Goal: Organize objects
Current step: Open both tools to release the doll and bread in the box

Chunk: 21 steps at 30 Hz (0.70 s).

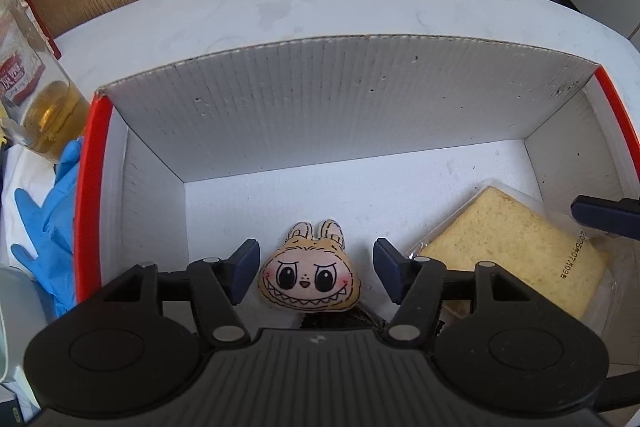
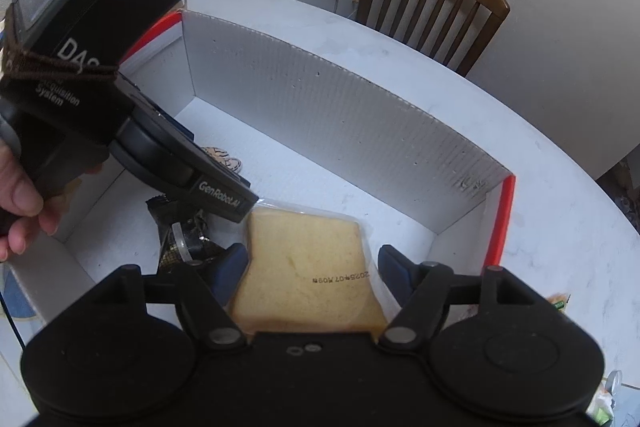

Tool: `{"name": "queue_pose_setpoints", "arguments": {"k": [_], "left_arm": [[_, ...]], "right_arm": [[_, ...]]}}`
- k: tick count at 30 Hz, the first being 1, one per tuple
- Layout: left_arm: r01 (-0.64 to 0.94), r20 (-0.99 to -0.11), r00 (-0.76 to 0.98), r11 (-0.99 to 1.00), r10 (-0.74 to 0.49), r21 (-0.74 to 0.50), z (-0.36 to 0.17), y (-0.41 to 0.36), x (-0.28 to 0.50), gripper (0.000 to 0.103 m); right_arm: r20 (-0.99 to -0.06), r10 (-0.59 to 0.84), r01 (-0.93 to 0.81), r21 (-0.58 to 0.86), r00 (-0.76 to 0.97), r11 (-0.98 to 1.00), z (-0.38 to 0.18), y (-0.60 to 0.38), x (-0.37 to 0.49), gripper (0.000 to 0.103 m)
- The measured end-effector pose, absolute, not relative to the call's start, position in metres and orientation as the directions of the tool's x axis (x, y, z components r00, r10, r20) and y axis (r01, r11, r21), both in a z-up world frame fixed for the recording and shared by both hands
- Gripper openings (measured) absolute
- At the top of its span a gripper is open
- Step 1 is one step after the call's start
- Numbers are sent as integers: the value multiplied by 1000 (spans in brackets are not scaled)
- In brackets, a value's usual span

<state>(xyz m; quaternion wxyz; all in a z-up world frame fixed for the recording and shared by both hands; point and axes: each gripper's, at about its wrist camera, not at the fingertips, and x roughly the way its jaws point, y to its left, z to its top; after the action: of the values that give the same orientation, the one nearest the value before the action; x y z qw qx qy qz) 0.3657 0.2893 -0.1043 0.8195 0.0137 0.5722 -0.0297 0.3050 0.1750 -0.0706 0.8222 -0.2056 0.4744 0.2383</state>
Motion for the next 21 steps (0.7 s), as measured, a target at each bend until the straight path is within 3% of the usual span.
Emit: {"name": "queue_pose_setpoints", "arguments": {"k": [21], "left_arm": [[107,-858,513,993,-18,43,-30,260,305,63]], "right_arm": [[-780,338,-628,-90,527,773,3,123,243,73]]}}
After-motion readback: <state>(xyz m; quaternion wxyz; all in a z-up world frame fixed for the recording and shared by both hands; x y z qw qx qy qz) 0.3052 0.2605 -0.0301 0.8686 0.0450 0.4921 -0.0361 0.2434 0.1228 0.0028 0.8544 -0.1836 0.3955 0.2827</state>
